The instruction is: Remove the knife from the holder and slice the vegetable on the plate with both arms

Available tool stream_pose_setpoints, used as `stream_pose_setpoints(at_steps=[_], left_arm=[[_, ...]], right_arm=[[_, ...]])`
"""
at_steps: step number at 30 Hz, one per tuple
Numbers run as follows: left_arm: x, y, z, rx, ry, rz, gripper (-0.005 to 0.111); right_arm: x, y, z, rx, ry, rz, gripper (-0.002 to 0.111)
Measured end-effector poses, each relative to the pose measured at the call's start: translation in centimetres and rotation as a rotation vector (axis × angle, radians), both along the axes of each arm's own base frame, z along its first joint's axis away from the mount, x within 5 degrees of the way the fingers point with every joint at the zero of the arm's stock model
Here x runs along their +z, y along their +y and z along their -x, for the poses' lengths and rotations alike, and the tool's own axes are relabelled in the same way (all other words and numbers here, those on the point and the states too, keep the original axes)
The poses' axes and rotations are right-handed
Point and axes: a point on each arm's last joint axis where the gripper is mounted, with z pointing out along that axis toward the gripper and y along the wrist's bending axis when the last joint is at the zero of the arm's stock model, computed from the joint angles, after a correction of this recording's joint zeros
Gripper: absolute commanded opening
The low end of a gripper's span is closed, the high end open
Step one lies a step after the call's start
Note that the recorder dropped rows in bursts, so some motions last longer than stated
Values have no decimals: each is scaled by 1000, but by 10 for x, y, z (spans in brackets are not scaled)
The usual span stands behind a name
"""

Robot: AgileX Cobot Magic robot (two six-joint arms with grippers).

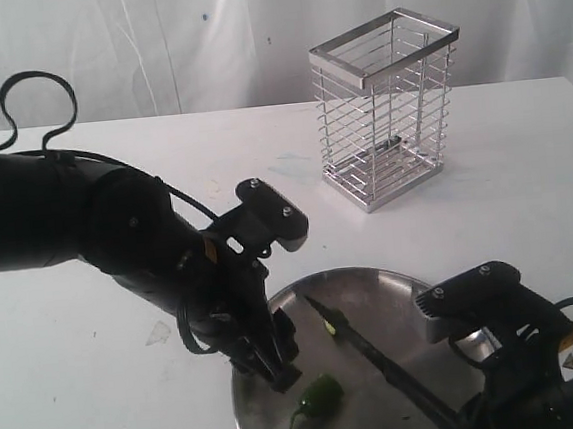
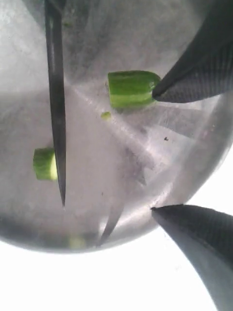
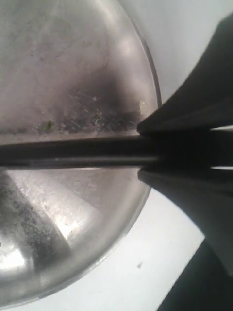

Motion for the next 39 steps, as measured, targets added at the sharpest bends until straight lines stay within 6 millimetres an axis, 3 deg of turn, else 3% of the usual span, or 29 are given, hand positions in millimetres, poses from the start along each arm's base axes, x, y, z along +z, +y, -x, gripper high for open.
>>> stream_pose_setpoints(at_steps=[8, 15, 39], left_arm=[[6, 9, -5, 39, -14, 13, 64], [7, 8, -6, 64, -16, 28, 64], [9, 5, -8, 109, -12, 87, 64]], right_arm=[[4, 2, 11, 9, 46, -31, 0], [-6, 7, 25, 21, 66, -43, 0], [-9, 9, 27, 3, 59, -55, 0]])
